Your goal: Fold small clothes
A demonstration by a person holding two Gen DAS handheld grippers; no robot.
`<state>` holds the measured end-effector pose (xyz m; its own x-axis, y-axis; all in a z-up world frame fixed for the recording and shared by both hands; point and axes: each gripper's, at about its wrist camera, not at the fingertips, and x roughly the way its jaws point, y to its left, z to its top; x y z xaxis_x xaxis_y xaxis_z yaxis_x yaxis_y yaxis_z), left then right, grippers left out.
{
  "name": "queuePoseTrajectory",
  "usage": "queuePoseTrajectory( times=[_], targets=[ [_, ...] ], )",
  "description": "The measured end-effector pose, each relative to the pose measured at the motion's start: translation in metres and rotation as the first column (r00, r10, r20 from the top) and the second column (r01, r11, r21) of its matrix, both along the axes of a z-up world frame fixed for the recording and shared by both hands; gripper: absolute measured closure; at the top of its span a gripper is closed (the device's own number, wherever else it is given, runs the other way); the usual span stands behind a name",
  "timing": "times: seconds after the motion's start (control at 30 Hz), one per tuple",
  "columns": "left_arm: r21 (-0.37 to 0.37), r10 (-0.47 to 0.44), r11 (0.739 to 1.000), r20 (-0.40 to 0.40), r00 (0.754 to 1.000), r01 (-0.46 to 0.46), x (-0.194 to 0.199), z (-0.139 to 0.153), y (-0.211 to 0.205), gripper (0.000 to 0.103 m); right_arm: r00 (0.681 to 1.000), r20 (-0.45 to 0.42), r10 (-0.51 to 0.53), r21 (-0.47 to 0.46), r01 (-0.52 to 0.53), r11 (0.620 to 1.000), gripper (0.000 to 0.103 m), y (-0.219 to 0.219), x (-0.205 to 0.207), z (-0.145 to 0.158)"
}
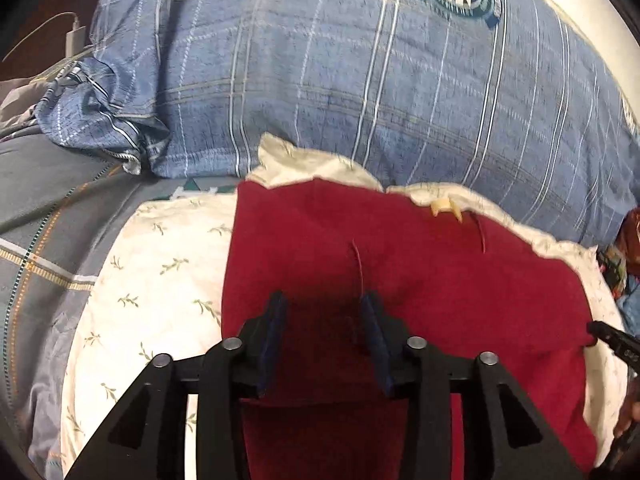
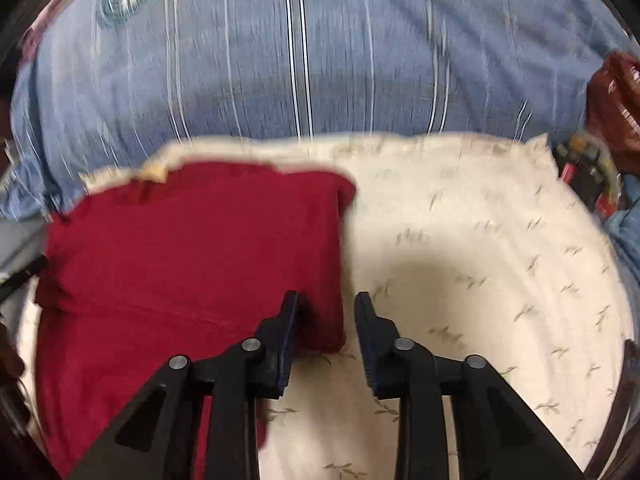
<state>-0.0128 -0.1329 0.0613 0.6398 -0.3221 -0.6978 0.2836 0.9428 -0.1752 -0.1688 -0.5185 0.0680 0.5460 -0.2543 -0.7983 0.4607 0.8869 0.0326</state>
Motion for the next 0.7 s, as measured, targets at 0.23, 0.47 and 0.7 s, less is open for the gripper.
queuePoseTrajectory(
  times=[0.23,0.47,0.7],
  targets=[
    [0.032,0.014,0.999,-0.002,1.0,-0.014,0.011,-0.014,-0.011,0.052,0.996,0.054,0.077,0.036,-0.079,0.996,0.077,0.005,0.051,0.002],
    [0.105,0.044,0.994,-0.033,0.999,-0.04,0.031,-0.028,-0.021,0.052,0.999,-0.026,0.024,0.053,-0.023,0.998,0.077,-0.014,0.088,-0.047],
    [0.116,0.049,0.992,-0.026,0.998,-0.046,0.032,-0.03,-0.024,0.052,0.997,-0.008,0.073,0.028,-0.073,0.997,0.071,0.008,0.037,-0.02]
  ],
)
